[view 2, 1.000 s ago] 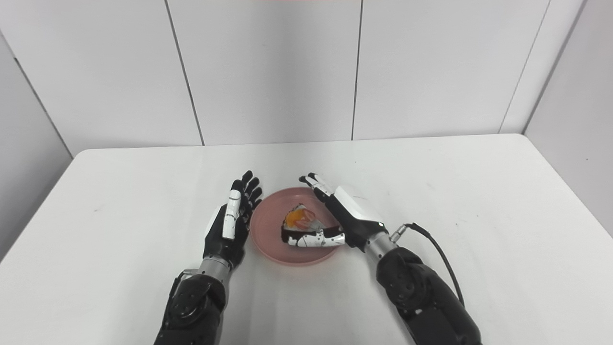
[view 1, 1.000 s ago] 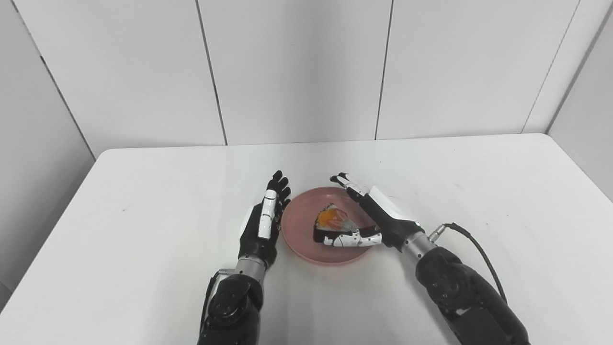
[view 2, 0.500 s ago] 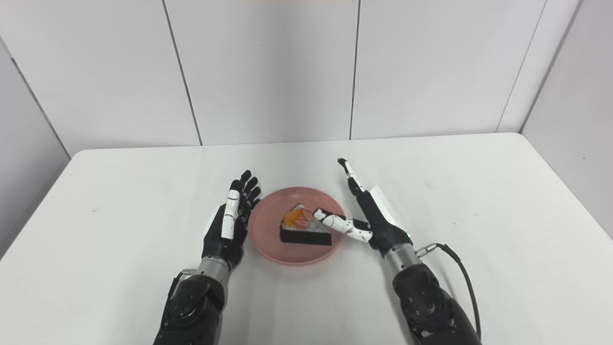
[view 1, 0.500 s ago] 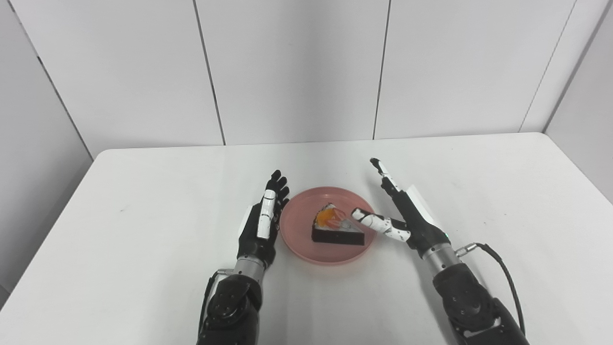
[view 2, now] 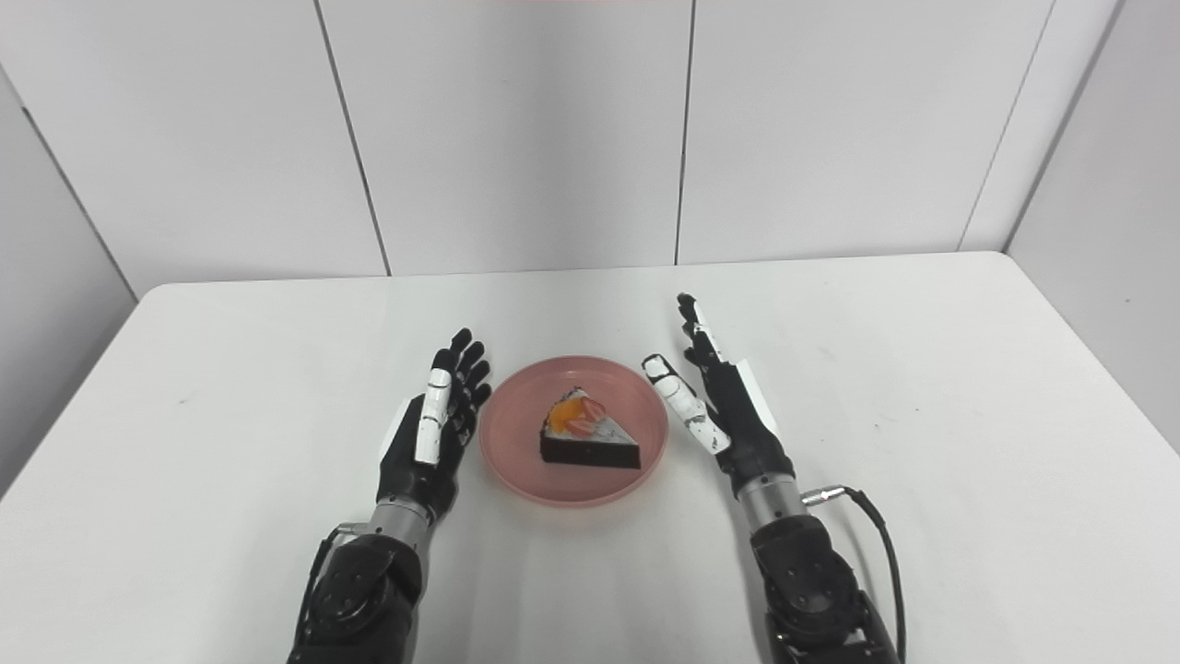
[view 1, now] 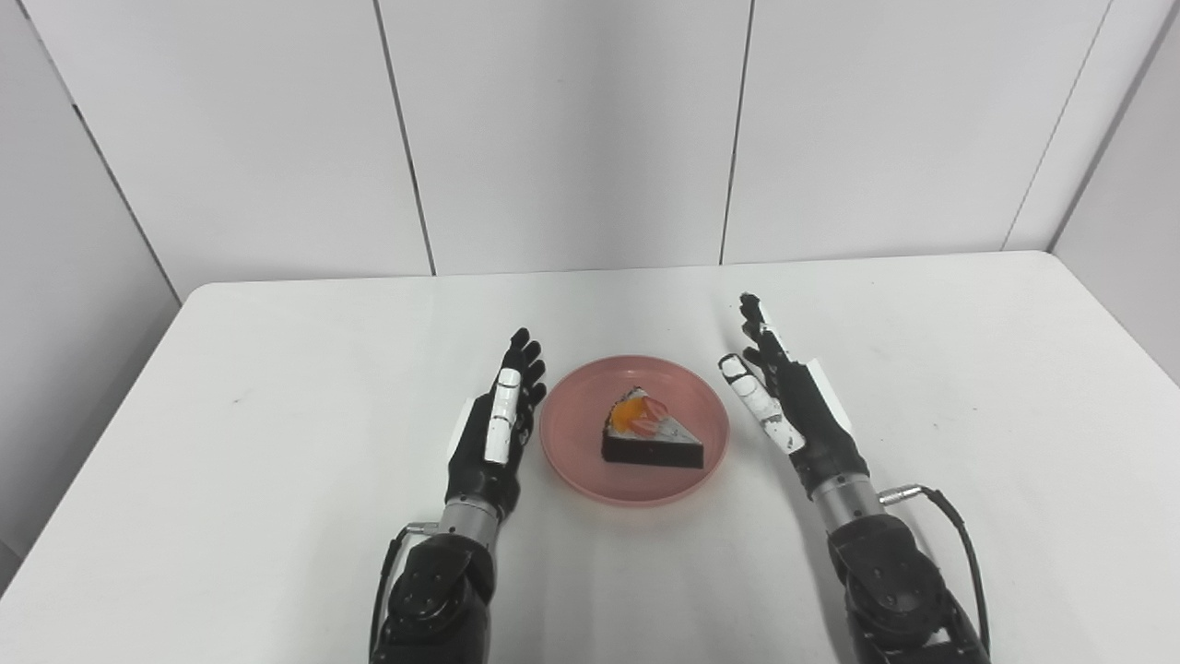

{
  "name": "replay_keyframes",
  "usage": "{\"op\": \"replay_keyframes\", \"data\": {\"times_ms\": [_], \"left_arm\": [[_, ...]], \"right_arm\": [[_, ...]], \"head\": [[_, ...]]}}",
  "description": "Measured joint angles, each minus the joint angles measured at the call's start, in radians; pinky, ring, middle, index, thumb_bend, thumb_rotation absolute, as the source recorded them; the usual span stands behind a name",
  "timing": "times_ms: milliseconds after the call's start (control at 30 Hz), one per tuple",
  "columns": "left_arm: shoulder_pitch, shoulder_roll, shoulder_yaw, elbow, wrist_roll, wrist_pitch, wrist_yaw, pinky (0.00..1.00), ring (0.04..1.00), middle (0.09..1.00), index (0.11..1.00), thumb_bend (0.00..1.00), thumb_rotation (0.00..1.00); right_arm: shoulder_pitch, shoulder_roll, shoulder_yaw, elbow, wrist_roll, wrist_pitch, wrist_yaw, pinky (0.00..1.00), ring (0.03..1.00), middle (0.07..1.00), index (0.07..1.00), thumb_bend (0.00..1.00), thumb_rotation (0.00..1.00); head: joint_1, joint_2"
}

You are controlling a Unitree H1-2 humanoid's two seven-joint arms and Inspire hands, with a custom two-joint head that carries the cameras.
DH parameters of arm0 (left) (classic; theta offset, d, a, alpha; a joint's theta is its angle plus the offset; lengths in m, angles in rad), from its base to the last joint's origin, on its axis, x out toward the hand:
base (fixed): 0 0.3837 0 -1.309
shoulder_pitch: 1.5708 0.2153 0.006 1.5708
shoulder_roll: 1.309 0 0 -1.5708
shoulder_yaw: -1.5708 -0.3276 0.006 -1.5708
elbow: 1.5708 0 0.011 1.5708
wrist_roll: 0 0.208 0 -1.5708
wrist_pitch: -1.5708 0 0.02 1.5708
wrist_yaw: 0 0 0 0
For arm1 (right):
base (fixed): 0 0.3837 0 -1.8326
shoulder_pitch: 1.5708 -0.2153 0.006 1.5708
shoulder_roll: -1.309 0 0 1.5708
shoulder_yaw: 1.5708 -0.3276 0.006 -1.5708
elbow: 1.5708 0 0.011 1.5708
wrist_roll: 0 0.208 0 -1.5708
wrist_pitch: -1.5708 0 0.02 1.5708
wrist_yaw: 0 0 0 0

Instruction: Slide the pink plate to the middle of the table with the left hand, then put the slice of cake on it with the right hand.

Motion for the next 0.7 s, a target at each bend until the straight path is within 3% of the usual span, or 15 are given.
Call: {"op": "replay_keyframes", "data": {"times_ms": [333, 700], "left_arm": [[0.0, 0.017, -0.003, -0.002, 0.0, 0.001, -0.001, 1.0, 1.0, 1.0, 1.0, 0.64, 1.0], [0.0, 0.024, -0.003, -0.002, -0.001, 0.001, -0.002, 1.0, 1.0, 1.0, 1.0, 0.63, 1.0]], "right_arm": [[0.001, 0.066, -0.049, 0.039, 0.187, 0.001, 0.037, 1.0, 1.0, 1.0, 1.0, 0.51, 0.98], [0.002, 0.082, -0.055, 0.039, 0.207, 0.005, 0.036, 1.0, 1.0, 1.0, 1.0, 0.52, 1.0]], "head": [[0.014, -0.003], [0.008, 0.0]]}}
